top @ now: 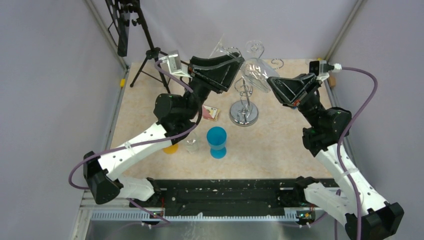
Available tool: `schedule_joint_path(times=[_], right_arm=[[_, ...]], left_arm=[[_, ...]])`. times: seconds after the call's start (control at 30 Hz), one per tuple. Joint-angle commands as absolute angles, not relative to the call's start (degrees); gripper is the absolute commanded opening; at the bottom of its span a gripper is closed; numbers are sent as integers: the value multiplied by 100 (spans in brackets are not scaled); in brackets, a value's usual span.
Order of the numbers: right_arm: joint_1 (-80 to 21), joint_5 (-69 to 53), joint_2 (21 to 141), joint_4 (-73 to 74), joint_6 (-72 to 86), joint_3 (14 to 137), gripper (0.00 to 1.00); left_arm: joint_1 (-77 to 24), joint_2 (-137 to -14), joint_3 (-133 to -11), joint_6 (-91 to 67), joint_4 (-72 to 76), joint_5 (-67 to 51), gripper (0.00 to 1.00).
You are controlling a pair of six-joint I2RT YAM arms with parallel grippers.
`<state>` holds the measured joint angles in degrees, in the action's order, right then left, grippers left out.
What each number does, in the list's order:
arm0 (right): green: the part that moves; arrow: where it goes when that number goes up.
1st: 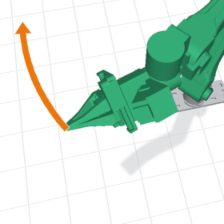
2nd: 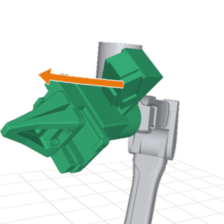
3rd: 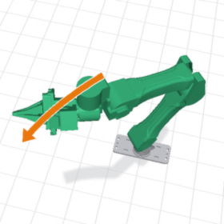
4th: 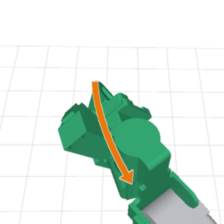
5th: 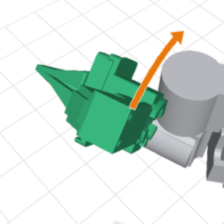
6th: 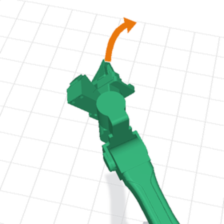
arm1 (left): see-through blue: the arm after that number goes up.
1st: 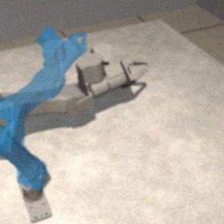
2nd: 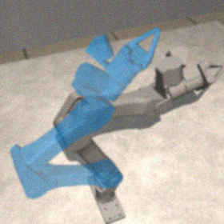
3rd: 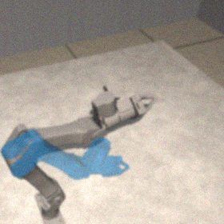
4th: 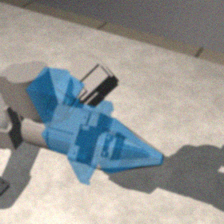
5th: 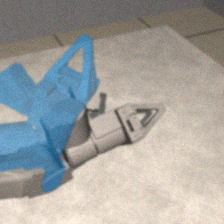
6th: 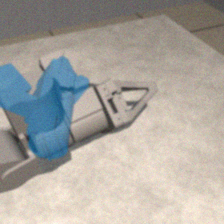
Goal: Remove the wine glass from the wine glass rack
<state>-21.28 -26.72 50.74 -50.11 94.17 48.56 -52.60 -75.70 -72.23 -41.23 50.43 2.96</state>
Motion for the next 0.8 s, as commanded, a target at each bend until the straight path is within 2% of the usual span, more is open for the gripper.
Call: schedule_joint_path(times=[0.0, 0.07, 0.17, 0.43, 0.77], right_arm=[[-2172, -2420, 4854, -5081, 9097, 5137, 0], [-2171, -2389, 4824, -5014, 9038, 5142, 0], [-2171, -2365, 4770, -4904, 8933, 5154, 0], [-2171, -2492, 4548, -3814, 8266, 5436, 0], [-2173, -2722, 4378, -403, 5946, 6788, 0]], left_arm=[[-5265, -7209, -7144, -3837, 5043, -237, 65], [-5265, -7129, -7100, -3747, 4936, -314, 76], [-5256, -6978, -7023, -3569, 4715, -396, 85], [-5268, -6389, -6692, -2984, 3420, -988, 88], [-5261, -5430, -6312, -1698, 1475, -517, 88]])
